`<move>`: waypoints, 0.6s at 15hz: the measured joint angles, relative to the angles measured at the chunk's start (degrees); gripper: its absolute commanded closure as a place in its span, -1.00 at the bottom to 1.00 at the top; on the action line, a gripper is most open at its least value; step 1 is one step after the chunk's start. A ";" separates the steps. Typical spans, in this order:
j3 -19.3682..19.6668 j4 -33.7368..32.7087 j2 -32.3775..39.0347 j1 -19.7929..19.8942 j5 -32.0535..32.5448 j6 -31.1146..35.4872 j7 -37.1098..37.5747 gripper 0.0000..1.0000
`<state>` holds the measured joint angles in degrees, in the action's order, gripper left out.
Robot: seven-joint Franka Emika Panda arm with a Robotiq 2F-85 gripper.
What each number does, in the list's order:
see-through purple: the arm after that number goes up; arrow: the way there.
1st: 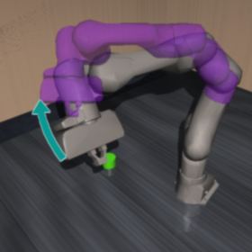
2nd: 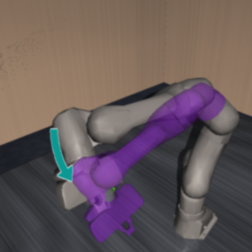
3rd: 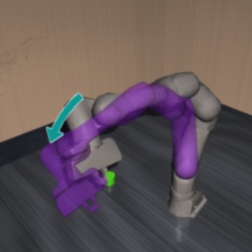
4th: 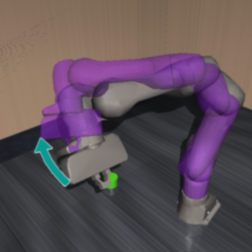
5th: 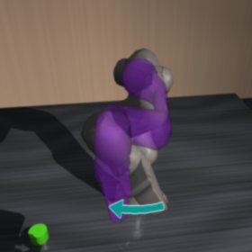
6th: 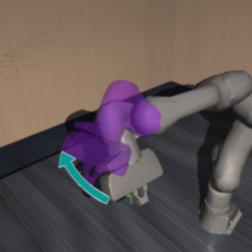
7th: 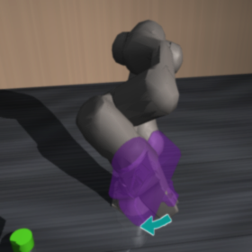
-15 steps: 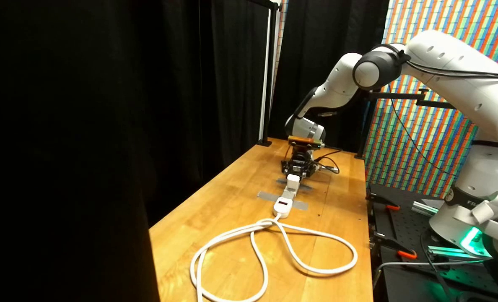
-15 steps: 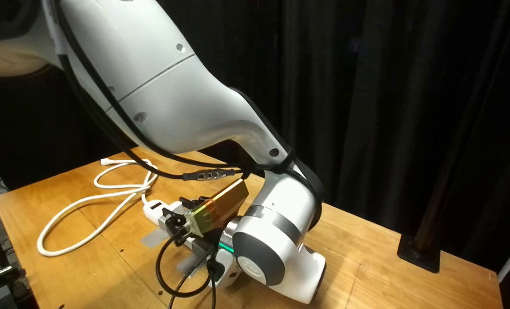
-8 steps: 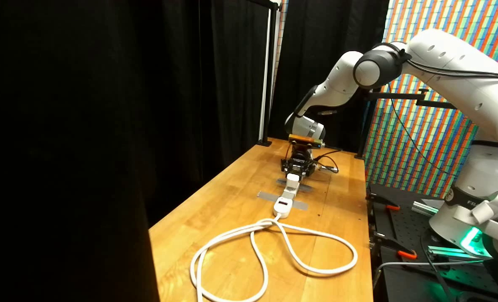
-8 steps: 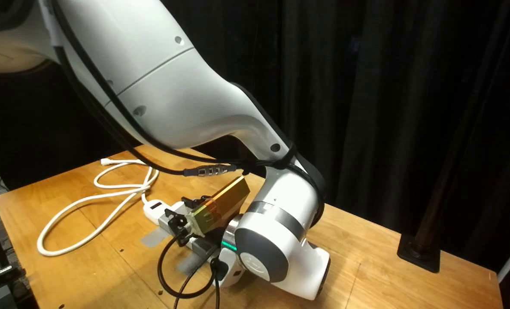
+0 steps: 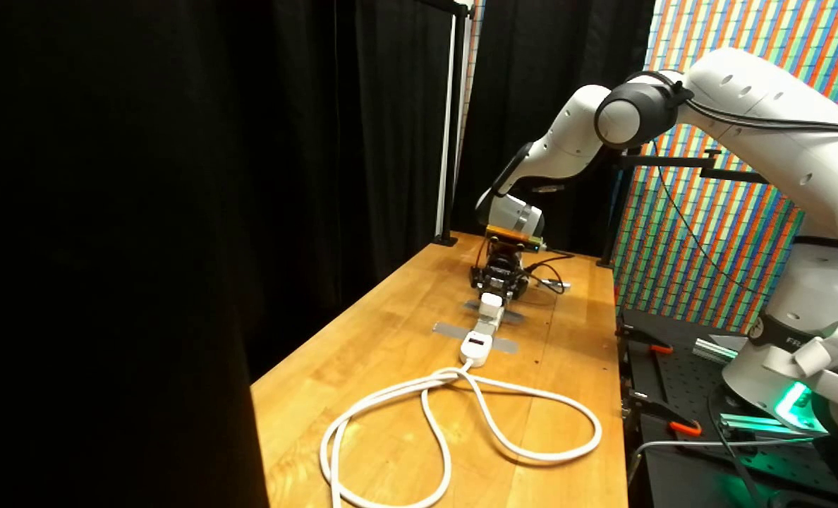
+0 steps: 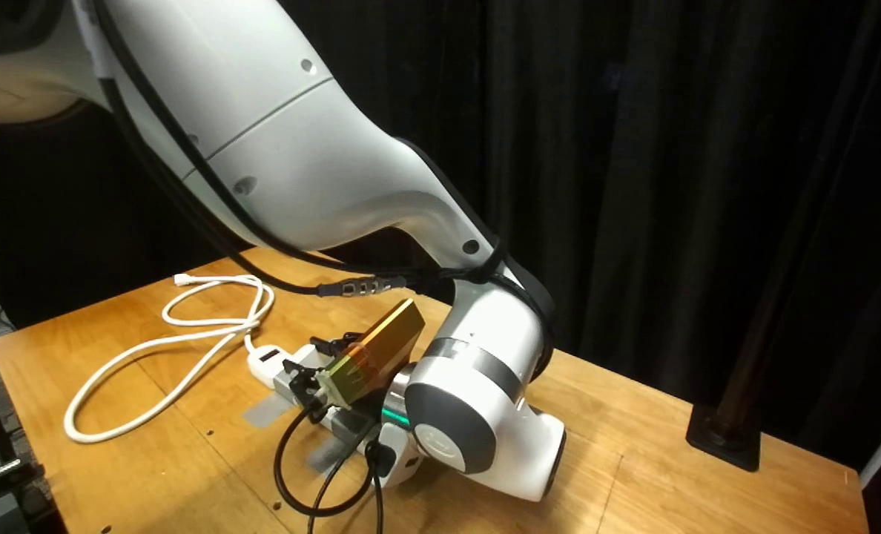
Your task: Plug the charger head in the adapter
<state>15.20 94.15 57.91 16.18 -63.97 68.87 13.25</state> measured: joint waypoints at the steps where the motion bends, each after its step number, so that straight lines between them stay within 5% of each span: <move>1: -0.12 -0.02 -0.01 -0.01 0.00 0.01 -0.06 0.55; 9: -0.35 0.04 -1.00 0.13 0.51 -4.01 -0.03 0.55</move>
<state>14.85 94.19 56.91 16.32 -63.46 64.86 13.23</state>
